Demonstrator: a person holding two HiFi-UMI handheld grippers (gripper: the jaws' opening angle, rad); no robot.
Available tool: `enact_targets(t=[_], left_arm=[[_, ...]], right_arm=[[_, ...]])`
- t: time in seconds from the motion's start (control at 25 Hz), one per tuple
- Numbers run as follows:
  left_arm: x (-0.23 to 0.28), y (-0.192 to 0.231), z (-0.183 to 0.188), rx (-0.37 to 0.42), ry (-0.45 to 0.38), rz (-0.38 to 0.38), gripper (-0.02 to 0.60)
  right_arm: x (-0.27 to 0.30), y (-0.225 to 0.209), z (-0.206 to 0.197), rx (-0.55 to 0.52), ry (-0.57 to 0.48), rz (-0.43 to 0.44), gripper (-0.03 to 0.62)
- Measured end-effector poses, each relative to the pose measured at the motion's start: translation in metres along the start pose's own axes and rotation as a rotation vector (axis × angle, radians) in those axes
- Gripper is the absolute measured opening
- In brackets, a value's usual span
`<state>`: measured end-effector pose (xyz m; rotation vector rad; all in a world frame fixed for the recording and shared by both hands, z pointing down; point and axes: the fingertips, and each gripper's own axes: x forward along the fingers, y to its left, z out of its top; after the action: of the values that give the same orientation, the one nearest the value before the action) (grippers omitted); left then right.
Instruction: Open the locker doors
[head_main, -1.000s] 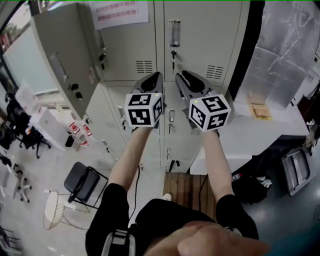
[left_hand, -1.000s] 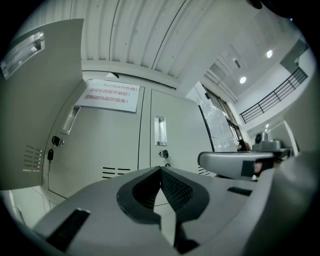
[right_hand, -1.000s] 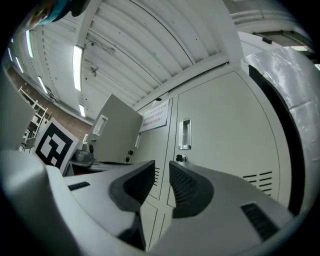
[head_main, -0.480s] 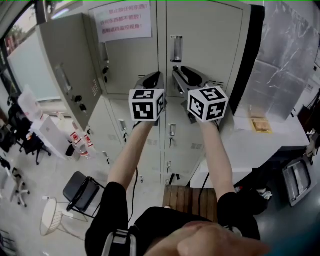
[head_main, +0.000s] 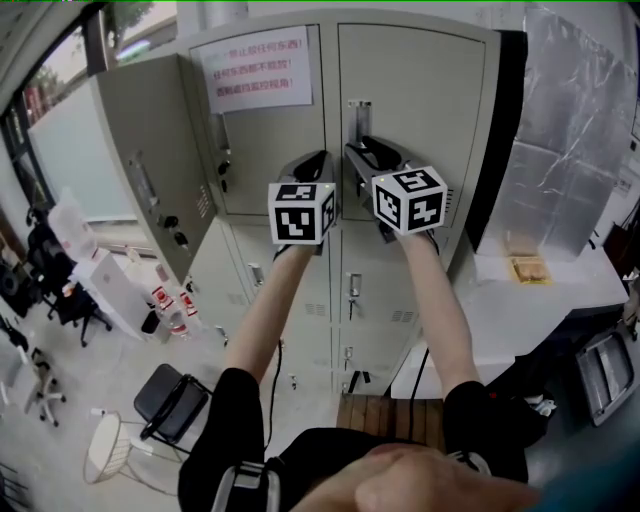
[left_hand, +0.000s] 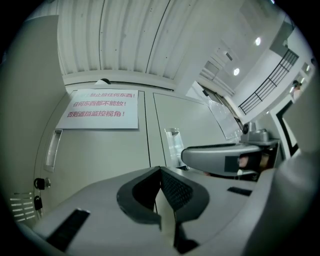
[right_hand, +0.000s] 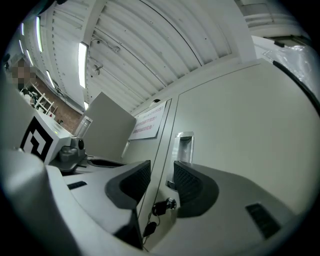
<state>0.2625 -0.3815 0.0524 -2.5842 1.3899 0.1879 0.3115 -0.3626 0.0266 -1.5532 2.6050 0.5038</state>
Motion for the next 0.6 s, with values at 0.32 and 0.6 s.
enact_targets(t=[0.32,0.6], left_arm=[[0.006,0.005,0.000,0.027,-0.006,0.010,0.009],[0.011,0.005,-0.001,0.029,-0.011,0.002,0.009]], right_arm=[[0.018,-0.007,0.001,-0.022,0.002,-0.016,0.149],[0.025,-0.007,-0.001,-0.013,0.010,-0.006,0.150]])
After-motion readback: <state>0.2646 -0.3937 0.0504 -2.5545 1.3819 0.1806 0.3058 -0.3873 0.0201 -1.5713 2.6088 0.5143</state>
